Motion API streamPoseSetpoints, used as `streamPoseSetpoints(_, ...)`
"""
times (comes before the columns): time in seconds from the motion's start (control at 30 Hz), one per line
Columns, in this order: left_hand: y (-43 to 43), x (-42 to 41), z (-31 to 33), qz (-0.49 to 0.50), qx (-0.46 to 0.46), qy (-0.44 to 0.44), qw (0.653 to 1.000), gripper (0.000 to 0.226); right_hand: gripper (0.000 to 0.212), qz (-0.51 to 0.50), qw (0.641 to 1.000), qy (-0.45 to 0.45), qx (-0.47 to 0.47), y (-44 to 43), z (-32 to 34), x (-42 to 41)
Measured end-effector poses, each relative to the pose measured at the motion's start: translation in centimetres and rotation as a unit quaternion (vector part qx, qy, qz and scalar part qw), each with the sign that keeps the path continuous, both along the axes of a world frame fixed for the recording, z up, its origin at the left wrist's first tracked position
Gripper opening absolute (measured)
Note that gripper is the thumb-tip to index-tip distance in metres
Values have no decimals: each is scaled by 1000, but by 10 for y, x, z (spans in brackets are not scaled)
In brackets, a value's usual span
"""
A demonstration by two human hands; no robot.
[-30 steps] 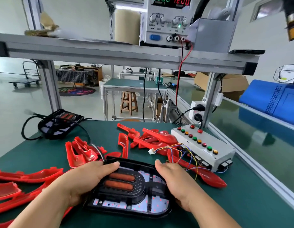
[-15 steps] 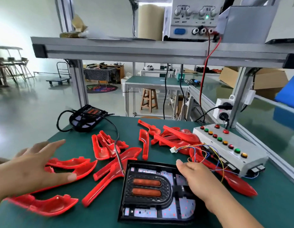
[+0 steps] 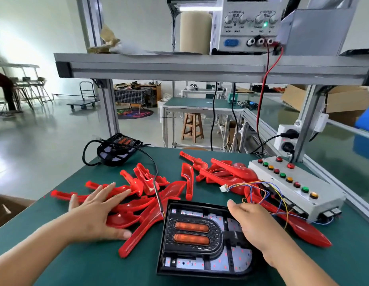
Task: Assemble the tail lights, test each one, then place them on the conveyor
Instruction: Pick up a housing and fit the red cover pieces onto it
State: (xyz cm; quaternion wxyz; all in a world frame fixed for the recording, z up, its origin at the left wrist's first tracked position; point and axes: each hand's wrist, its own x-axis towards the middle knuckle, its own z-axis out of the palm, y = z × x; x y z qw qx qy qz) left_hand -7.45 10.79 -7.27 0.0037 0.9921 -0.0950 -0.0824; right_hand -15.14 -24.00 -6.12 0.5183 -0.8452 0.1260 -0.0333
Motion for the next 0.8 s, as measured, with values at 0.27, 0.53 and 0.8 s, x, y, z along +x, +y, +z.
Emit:
streamPoseSetpoints(0.27,-67,37,-10,0,-30,-43,999,138,48,8,1000,1,-10,8,4,-5)
streamPoseSetpoints(0.53,-89,18,9,-10,-150,-117,982,82,56,8,1000,-13,5,7,3,-5)
streamPoseSetpoints(0.8,-84,-22,22,-222,-134,2,966,27,61,0,1000,-29,-6,4,-1,-2)
